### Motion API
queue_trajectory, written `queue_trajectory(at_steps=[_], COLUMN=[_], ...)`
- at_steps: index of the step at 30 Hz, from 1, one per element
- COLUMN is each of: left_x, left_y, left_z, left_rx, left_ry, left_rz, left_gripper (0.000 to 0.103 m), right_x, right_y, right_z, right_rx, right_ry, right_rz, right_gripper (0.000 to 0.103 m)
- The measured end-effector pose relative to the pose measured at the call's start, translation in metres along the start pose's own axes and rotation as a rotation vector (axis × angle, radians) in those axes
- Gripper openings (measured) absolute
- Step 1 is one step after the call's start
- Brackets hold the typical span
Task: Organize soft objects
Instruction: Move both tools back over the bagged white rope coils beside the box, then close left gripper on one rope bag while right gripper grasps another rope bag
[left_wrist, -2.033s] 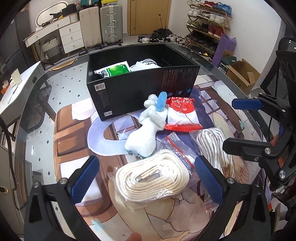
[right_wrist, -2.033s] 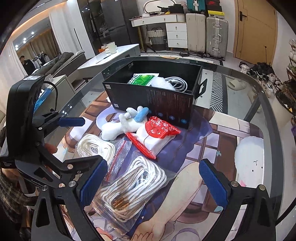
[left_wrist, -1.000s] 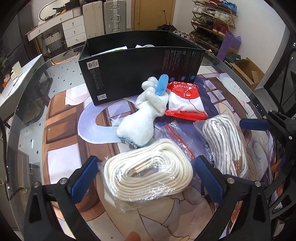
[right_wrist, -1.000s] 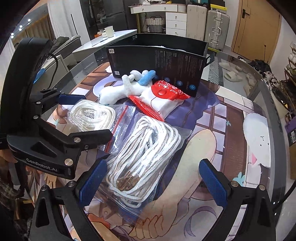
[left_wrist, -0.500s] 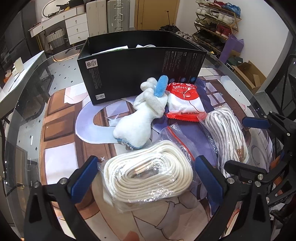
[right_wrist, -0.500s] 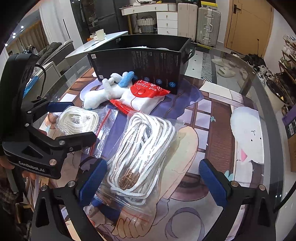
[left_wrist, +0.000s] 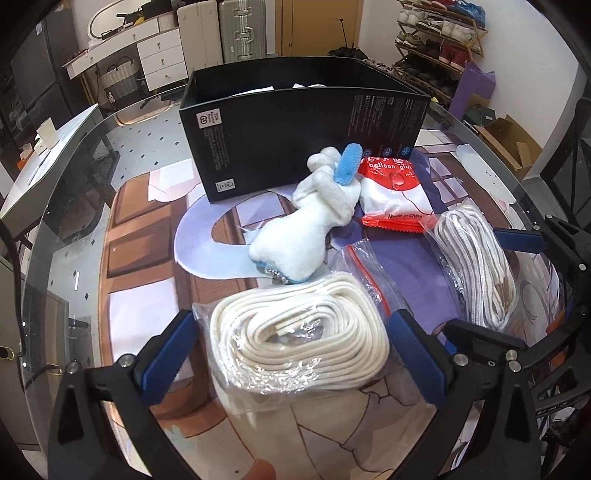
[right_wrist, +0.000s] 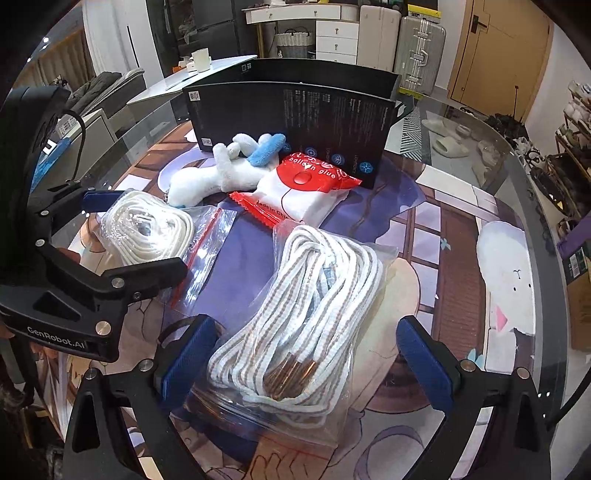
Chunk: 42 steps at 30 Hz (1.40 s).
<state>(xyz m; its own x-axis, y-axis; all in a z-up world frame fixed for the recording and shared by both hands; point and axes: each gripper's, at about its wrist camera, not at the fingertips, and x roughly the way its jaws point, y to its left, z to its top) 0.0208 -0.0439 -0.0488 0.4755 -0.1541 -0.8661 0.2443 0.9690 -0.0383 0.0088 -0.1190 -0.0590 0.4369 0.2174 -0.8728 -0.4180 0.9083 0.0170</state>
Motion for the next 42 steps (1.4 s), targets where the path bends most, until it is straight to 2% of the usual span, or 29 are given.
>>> queue_trajectory(at_steps=[6, 11, 13, 16, 19, 31, 36, 42], left_x=[0.0, 0.0, -0.001, -0.002, -0.003, -0.016, -0.02, -0.026], left_y=[0.001, 0.001, 0.002, 0.001, 0.001, 0.004, 0.013, 0.014], left_z=[-0.002, -0.004, -0.003, -0.004, -0.005, -0.009, -0.009, -0.01], left_rx=[-0.004, -0.01, -0.013, -0.01, -0.011, -0.011, -0.053, -0.065], left_ry=[-0.012, -0.001, 0.017, 0.02, 0.019, 0.008, 0.004, 0.0], left_rz=[0.007, 0.012, 0.015, 0.011, 0.01, -0.003, -0.03, -0.041], left_gripper=[0.103, 0.103, 0.103, 0.102, 0.1, 0.067, 0.055, 0.048], right_x=[-0.004, -0.008, -0.011, -0.012, -0.012, -0.021, -0.029, -0.039], right_y=[-0.01, -0.018, -0.019, -0.023, -0.022, -0.024, -0.027, -0.031], right_z=[-0.007, -0.01, -0.011, -0.013, -0.014, -0.012, -0.01, -0.009], right_rx=[0.025, 0.028, 0.027, 0.021, 0.008, 0.015, 0.022, 0.025], right_ry=[-0.017, -0.031, -0.04, -0.048, -0.044, -0.043, -0.06, -0.08], right_rz=[-0.016, -0.02, -0.018, -0.012, -0.008, 0.014, 0.015, 0.027], right_gripper=[0.091, 0.075, 0.062, 0.053, 0.05, 0.04, 0.04, 0.04])
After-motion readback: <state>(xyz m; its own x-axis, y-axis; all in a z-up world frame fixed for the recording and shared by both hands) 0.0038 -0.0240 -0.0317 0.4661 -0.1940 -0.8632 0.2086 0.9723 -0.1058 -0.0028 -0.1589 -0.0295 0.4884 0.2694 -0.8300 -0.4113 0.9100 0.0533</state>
